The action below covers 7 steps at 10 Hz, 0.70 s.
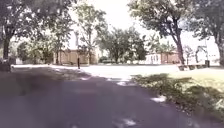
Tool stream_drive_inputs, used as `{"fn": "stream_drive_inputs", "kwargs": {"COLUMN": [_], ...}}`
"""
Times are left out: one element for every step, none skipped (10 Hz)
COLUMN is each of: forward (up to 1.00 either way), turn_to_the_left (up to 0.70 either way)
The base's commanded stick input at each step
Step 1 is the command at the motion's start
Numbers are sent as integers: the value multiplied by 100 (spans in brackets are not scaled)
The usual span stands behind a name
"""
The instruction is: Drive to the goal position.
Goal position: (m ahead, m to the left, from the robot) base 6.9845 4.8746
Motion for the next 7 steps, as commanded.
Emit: {"fn": "stream_drive_inputs", "kwargs": {"forward": [85, 85, 85, 85, 85, 85, 85], "turn_to_the_left": [0, 0, 0, 0, 0, 0, 0]}}
